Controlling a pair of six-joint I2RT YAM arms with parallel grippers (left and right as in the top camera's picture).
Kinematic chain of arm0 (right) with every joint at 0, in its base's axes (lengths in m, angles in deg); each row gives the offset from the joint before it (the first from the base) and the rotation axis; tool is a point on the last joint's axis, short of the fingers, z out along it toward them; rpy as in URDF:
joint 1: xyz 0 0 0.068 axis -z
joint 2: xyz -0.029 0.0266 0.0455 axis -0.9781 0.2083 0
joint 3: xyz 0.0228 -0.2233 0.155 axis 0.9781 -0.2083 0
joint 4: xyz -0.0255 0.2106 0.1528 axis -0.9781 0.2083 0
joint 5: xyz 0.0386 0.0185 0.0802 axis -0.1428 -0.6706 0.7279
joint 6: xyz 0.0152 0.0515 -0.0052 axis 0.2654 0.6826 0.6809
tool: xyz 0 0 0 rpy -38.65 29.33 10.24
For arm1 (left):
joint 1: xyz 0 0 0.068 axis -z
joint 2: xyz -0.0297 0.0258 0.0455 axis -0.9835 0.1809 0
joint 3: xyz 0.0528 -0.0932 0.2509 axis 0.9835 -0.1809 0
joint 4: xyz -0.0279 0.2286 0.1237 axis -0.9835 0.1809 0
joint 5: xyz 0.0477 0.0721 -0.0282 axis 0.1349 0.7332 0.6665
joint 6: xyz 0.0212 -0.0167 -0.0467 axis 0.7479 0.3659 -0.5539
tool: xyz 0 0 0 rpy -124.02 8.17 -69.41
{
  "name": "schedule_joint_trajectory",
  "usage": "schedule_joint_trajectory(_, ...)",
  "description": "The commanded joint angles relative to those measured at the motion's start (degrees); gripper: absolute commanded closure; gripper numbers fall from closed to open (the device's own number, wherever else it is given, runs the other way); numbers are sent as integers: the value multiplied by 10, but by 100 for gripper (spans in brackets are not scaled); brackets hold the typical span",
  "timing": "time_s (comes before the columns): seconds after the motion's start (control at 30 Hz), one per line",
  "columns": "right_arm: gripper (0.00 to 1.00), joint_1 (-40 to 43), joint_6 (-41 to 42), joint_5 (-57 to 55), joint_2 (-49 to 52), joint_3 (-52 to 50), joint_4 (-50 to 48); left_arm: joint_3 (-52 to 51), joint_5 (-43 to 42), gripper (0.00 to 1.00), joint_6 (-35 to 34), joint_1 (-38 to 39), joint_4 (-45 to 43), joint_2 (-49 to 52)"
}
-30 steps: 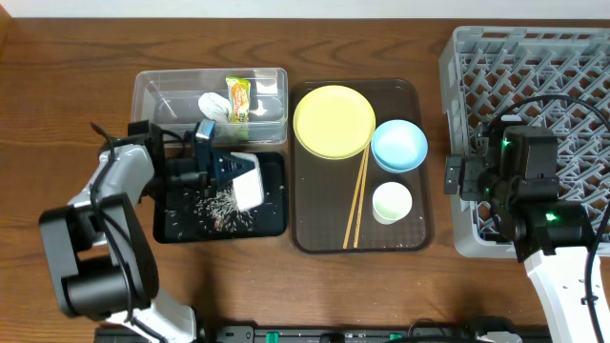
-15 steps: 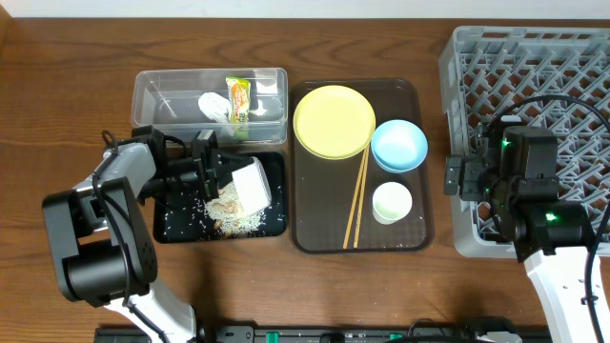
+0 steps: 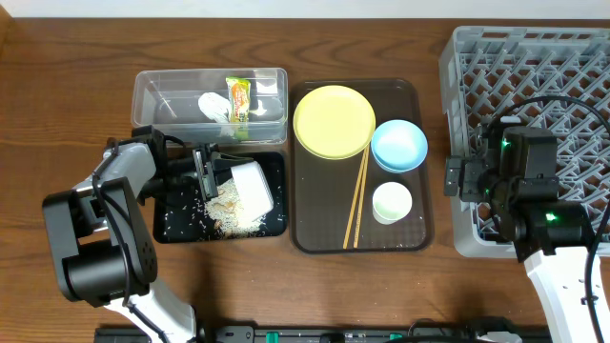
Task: Sort waste into correct bins and load items into the dishwasher rack
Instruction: 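Tip the pink bowl over the black tray to pour out the rice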
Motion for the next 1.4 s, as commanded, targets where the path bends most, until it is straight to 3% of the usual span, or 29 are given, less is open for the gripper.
schedule_joint_trajectory(0.0, 1, 5, 5, -5, -2, 12, 2, -1, -15, 94, -41, -3, 2, 3)
schedule_joint_trajectory(0.47, 1, 5, 5, -5, -2, 12, 3, -1, -15, 94, -47, -3, -4, 2)
schedule_joint_trajectory(0.73, 1, 5, 5, -5, -2, 12, 3, -1, -15, 94, 49, -3, -210, 2)
schedule_joint_trajectory(0.97, 1, 5, 5, -5, -2, 12, 3, -1, -15, 94, 7, -3, -218, 2)
schedule_joint_trajectory(1.17, 1, 5, 5, -5, -2, 12, 3, -1, -10, 94, 76, 7, -222, -39)
schedule_joint_trajectory(1.3, 1, 5, 5, -5, -2, 12, 3, -1, 117, 94, 124, 38, -224, -111)
schedule_joint_trajectory(1.37, 1, 5, 5, -5, -2, 12, 3, -1, 247, 94, 146, 76, -224, -159)
